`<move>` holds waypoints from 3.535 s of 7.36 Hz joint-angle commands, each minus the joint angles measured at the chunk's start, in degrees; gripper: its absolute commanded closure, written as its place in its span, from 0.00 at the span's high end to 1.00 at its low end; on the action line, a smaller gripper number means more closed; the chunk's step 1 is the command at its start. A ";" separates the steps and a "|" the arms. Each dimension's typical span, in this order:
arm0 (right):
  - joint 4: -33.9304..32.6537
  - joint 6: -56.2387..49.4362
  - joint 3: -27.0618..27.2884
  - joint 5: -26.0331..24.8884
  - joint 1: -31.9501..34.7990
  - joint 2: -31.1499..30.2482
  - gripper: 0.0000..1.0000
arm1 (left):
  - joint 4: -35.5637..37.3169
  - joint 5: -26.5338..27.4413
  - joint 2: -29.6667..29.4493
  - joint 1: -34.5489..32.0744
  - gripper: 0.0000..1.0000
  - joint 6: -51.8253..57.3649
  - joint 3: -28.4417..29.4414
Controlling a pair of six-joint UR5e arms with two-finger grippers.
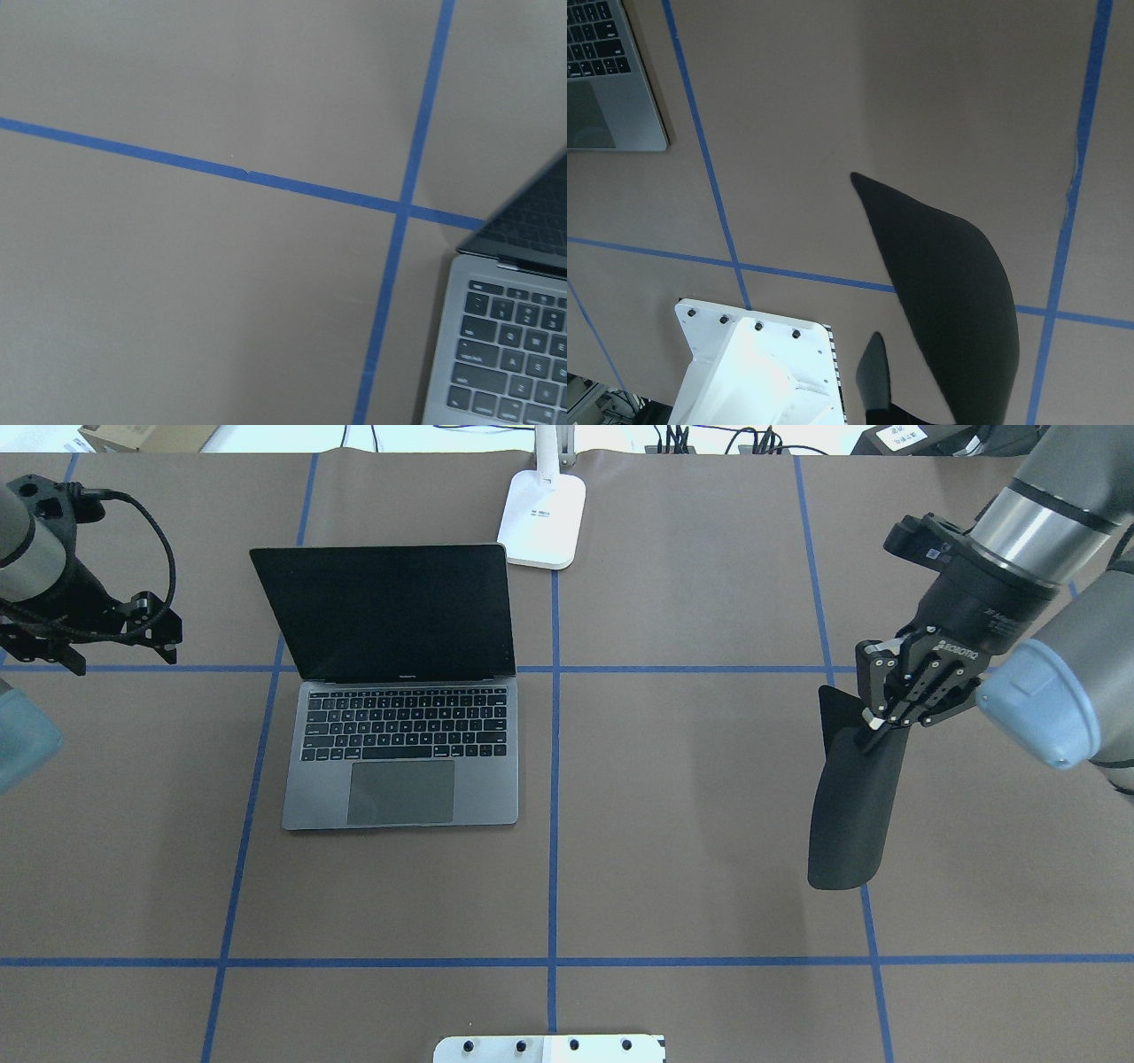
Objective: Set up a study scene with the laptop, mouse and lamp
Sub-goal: 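Carry the black mouse pad with the right gripper toward the laptop, then lower the mouse pad flat beside the laptop and open the right gripper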
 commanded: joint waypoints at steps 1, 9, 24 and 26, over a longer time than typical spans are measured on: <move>17.17 20.69 -5.51 -7.56 -6.85 0.89 0.00 | -5.65 0.00 1.94 -0.93 0.99 0.27 3.22; 57.12 39.85 -30.91 -14.99 -13.12 8.08 0.00 | -5.75 0.09 1.94 -1.55 0.99 0.27 4.81; 74.66 36.97 -41.57 -25.44 -18.23 15.83 0.00 | -8.74 0.09 1.85 -1.46 0.99 -0.43 8.24; 74.66 37.67 -41.84 -27.28 -18.23 16.26 0.99 | -8.74 0.09 1.85 -1.46 0.99 -0.61 8.15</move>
